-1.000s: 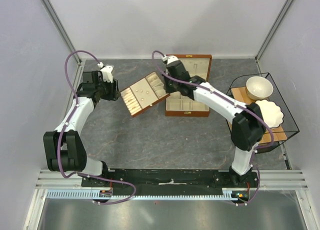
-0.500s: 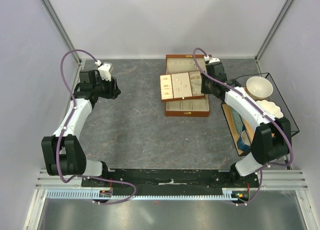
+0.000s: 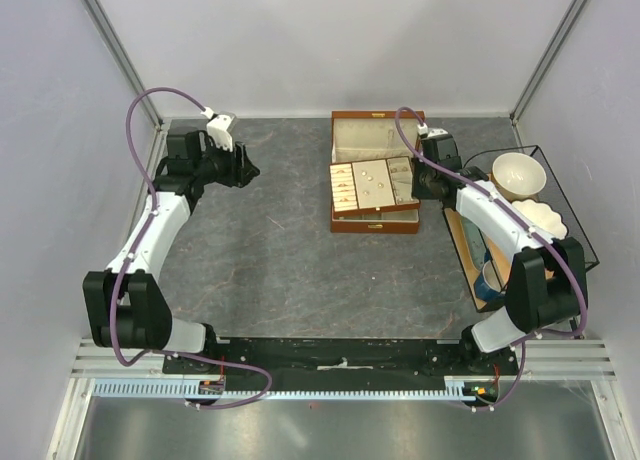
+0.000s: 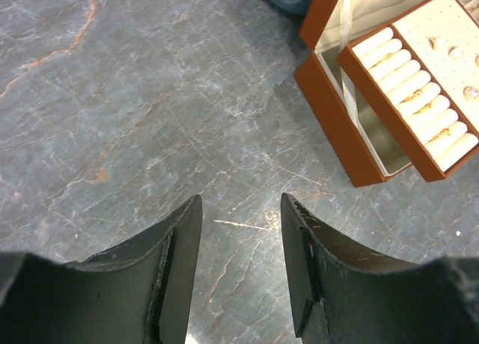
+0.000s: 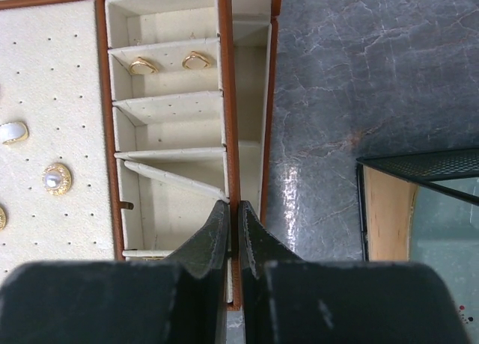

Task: Organize the mixed jewelry
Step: Place the compartment layer in the jewelry box.

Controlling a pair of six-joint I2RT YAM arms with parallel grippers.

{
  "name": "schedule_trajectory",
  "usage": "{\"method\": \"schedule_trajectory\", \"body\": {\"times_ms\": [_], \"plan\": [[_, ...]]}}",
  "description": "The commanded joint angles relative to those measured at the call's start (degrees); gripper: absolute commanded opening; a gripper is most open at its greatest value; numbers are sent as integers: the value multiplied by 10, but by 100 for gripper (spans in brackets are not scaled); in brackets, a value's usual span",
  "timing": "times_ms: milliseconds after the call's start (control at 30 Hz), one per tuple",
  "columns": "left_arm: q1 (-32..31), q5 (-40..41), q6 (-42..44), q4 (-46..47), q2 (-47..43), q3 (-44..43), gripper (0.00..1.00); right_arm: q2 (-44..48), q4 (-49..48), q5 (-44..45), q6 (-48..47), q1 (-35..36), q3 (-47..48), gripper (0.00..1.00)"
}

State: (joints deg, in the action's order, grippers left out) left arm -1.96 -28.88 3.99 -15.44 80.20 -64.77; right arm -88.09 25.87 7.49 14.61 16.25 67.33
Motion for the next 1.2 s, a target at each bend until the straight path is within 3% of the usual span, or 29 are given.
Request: {"method": "schedule_trajectory", "body": {"times_ms": [0, 300, 700, 1167], "plan": [[-9, -16, -21, 30, 10, -18, 54, 18, -44, 16, 2, -11, -3, 0], [-23, -14, -21, 32, 9, -17, 54, 22, -66, 24, 9, -13, -27, 0], [-28, -10, -19, 38, 4, -4, 54, 105, -57, -44, -1, -8, -57, 0], [-34, -8, -14, 30, -3, -2, 54, 93, -62, -1, 7, -12, -59, 0]]}}
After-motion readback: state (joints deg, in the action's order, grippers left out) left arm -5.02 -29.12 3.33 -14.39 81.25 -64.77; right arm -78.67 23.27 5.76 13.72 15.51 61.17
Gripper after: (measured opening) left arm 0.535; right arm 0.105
